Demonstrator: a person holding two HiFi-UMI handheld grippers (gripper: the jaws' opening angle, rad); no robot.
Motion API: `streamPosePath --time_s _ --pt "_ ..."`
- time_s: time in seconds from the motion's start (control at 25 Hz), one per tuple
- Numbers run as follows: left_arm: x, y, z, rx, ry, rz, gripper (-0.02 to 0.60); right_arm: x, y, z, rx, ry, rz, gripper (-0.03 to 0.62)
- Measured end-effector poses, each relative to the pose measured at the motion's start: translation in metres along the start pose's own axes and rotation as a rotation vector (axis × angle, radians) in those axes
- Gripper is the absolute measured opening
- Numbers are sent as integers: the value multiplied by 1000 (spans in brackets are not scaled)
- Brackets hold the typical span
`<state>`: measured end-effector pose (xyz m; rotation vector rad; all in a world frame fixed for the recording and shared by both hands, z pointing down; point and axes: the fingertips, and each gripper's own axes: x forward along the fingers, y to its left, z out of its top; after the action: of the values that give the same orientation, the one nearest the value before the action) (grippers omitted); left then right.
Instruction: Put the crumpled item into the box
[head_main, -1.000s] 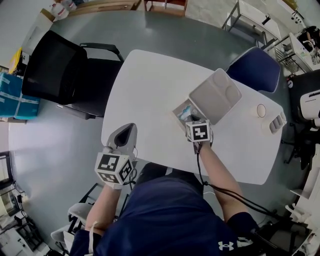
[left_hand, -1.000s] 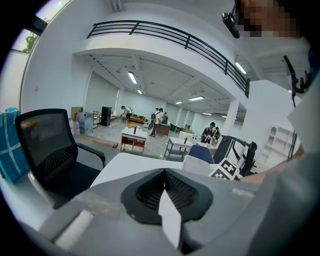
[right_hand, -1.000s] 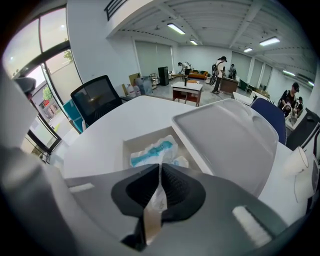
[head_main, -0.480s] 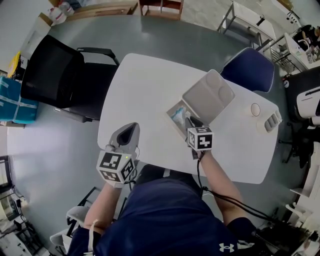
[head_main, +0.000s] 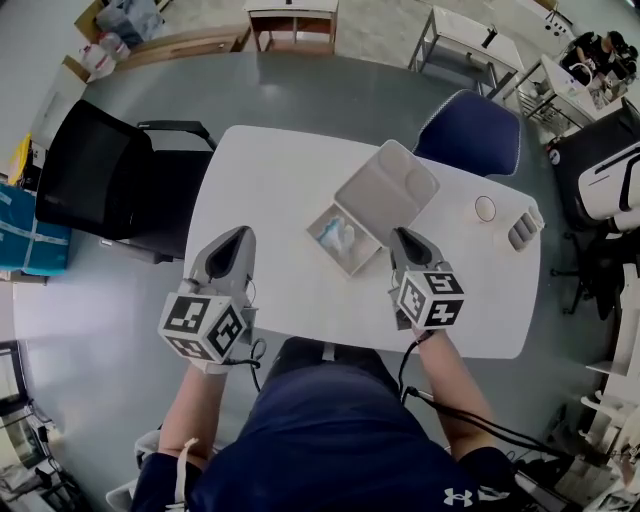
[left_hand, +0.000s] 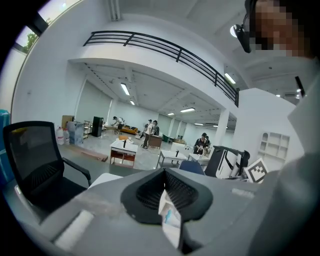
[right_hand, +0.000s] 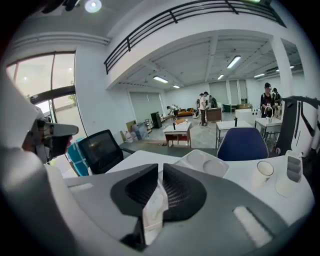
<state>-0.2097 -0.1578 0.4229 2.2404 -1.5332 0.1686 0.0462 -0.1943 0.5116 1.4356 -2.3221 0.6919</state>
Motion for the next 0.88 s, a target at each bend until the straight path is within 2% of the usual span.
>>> streamPosePath --time_s 0.4,0.68,0.88 --pt "-4 -41 61 30 -129 -49 2 -79 -28 81 17 -177 -5 29" --pt "-8 -56 72 70 -183 -47 2 -120 -20 128 19 -297 25 26" --pt "-7 -67 83 77 -214 -73 2 -150 -9 153 -24 -457 -15 11"
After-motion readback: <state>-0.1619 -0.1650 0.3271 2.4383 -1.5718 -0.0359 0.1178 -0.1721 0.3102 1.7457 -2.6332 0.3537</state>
